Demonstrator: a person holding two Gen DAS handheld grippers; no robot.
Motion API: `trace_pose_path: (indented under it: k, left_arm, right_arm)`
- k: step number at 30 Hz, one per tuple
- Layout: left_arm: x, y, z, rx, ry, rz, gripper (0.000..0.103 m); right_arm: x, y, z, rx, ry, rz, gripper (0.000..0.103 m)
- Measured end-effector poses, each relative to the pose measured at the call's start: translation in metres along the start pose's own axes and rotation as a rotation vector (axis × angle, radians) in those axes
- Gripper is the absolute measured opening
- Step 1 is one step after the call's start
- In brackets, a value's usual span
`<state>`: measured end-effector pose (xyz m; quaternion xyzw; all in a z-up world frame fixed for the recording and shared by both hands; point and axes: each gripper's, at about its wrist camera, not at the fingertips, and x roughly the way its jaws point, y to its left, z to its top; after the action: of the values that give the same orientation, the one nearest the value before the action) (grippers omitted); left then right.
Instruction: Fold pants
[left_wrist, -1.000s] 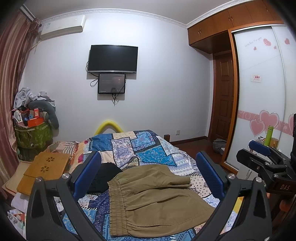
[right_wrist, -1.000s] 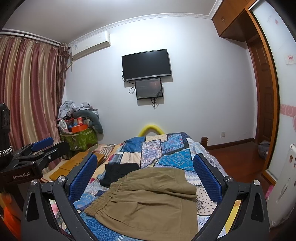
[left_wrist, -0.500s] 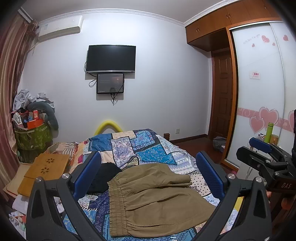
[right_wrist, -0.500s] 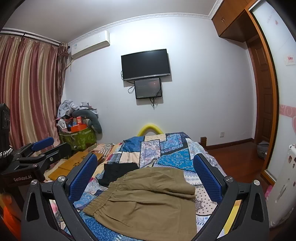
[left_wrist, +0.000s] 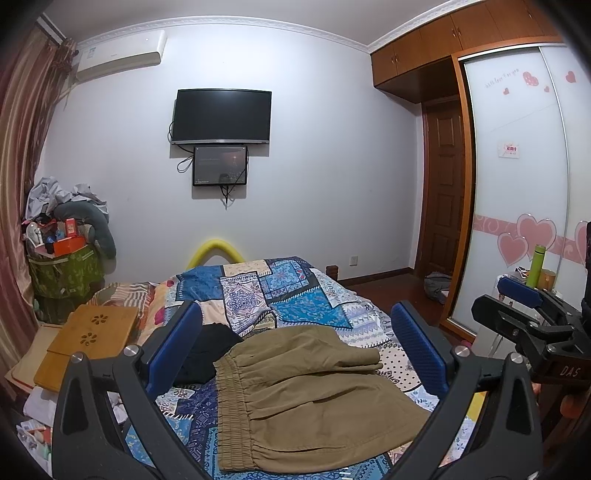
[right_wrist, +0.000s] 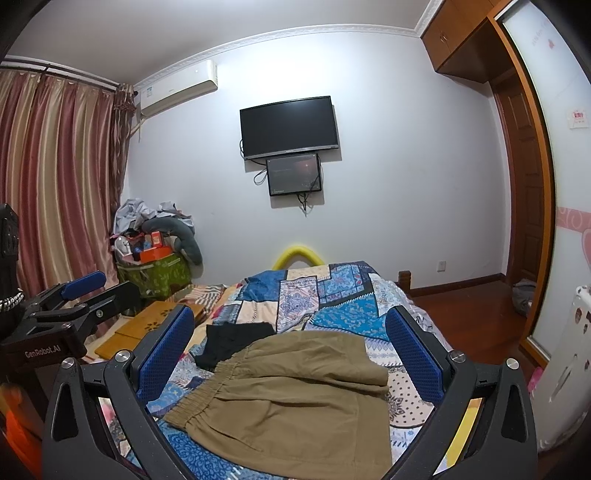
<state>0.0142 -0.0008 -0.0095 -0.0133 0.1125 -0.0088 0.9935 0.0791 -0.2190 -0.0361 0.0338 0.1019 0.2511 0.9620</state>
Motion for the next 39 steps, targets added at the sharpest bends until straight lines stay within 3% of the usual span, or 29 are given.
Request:
trace_pose_path:
  k: [15, 24, 31, 39]
  left_arm:
    - [0.002, -0.001, -0.001, 0.007, 0.006, 0.006, 0.103]
    - [0.026, 0.005, -0.008, 0.003, 0.045, 0.012, 0.103]
    - [0.081, 0.023, -0.019, -0.020, 0.150, 0.055, 0.103]
    - [0.167, 0.064, -0.053, -0.068, 0.340, 0.140, 0.103]
  right_arm:
    - [0.000, -0.001, -0.003, 0.002, 0.006, -0.004, 0.103]
    - [0.017, -0.011, -0.009, -0.007, 0.053, -0.030, 0.103]
    - [0.060, -0.039, -0.021, -0.004, 0.152, -0.063, 0.103]
    - [0.122, -0.089, -0.055, 0.025, 0.335, -0.110, 0.103]
